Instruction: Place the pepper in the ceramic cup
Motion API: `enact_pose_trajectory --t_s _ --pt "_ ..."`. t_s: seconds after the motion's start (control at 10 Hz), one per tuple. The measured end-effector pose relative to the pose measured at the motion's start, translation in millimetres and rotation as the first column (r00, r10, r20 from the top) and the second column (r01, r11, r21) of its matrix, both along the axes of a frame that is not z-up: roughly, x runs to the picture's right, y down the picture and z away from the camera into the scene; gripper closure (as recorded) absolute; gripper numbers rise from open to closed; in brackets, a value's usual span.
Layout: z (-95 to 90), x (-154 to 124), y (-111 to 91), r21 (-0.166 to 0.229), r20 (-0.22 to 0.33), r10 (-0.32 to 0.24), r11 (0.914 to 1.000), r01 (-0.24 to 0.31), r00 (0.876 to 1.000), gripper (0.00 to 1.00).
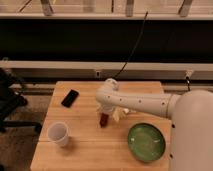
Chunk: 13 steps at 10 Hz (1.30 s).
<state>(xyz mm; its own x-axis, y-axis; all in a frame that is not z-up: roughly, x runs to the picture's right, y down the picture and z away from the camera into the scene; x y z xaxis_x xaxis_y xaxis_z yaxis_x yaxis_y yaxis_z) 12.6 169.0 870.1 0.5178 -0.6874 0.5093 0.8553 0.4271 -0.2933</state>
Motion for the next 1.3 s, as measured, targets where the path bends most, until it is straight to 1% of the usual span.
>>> enact_pose_trajectory --t_s 0.4,0.5,0.8,1.0,1.2,1.3 --pt "1.9 -4.0 4.3 -0.036 0.025 -0.032 0.9988 0.033 0.999 0.2" --pt "2.5 -4.3 4.9 -0.04 0.029 -0.035 0.9986 0.036 0.999 0.24" --pt "1.5 -5.0 6.0 -0.046 0.043 -0.038 0.9982 0.04 0.998 0.53" --pt "-0.5 -6.0 5.5 -0.043 0.05 -0.038 0.9983 0.04 0.998 0.71" --pt "-4.9 -8.8 3.6 -0.034 0.058 -0.044 0.9984 0.046 0.997 0.94" --pt "-6.0 -9.6 3.6 -0.033 0.061 -0.046 0.9983 0.048 0.997 0.99"
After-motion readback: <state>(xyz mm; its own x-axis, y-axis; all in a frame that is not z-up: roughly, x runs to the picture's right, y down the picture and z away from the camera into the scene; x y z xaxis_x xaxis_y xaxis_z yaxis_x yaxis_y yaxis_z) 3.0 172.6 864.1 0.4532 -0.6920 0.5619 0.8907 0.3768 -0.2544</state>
